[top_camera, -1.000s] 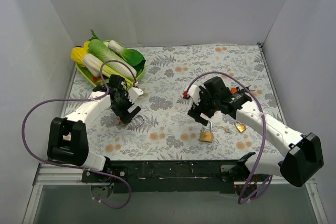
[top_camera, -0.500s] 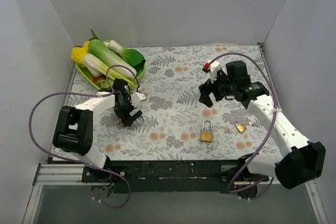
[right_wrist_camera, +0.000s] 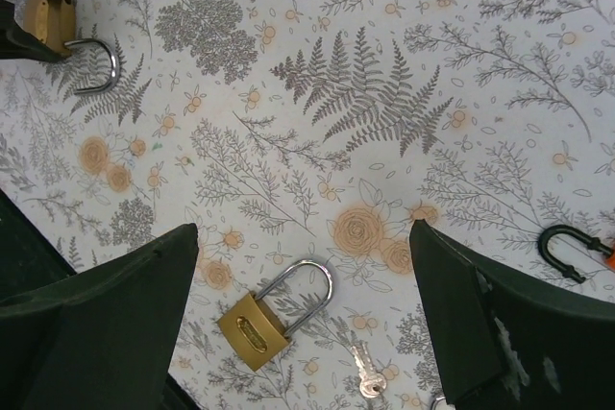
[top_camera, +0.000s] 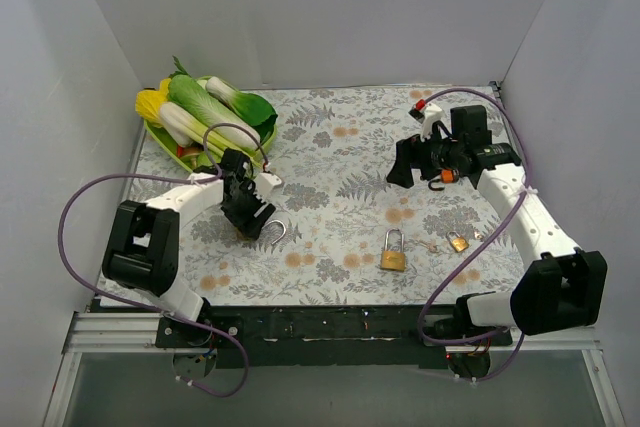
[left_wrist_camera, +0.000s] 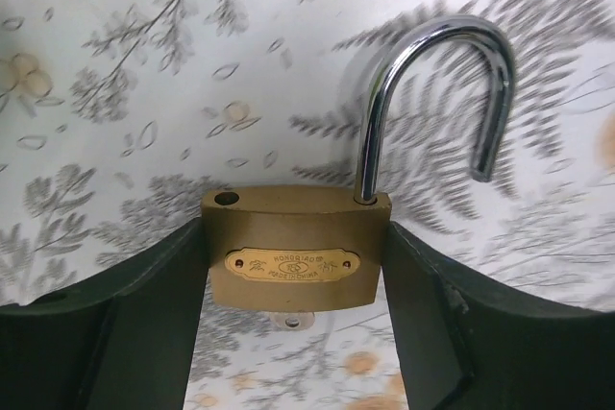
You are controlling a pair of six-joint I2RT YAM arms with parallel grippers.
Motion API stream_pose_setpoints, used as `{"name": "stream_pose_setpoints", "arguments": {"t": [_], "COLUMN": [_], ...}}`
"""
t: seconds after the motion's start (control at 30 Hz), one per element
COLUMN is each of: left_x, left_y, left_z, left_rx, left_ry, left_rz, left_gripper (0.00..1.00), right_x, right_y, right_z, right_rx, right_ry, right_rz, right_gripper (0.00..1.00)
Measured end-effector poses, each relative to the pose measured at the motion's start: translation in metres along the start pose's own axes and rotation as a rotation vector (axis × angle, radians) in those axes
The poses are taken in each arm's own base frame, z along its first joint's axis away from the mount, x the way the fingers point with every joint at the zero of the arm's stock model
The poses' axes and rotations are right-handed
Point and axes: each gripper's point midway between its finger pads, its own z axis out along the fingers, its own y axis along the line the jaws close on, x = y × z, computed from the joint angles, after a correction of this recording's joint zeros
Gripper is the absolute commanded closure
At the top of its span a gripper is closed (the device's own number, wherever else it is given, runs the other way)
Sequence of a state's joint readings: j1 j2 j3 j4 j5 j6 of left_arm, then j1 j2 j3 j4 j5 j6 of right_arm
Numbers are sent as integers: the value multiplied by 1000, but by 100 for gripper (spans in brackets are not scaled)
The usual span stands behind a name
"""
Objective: Lock with the key
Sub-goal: Pick up the lock from the center of the board.
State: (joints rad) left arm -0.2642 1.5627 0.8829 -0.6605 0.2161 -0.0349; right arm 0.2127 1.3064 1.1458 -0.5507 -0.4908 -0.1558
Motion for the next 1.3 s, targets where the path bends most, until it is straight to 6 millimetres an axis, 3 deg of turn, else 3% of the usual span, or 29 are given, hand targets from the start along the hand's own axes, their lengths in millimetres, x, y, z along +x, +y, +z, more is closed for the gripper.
{"name": "stream_pose_setpoints", "arguments": {"t": [0.13, 0.43, 0.57, 0.8, 1.07, 1.3], "left_x": [-33, -167, -207, -250, -269, -283], "left_y": [-20, -16, -26, -48, -61, -73], "left_z": [-7, -58, -72, -71, -73, -78], "left_rx": [85, 87, 76, 185, 321, 405], "left_ry": [-27, -296, -380, -399, -362, -341], "left_rz": [-162, -613, -815, -1095, -1389, -1502], "left_gripper": [100, 100, 100, 100, 100, 100], "right_x": [4, -8, -11, -11, -30, -27], "right_y": [-1, 14, 21, 47, 90, 95], "right_z": [5, 5, 9, 20, 42, 77], "right_rx": [-22, -104, -144, -196, -203, -127], "right_ry": [14, -34, -60, -119, -197, -190], "right_rz": [70, 163, 217, 281, 288, 350], "right_gripper": [2, 3, 5, 2, 2, 2]}}
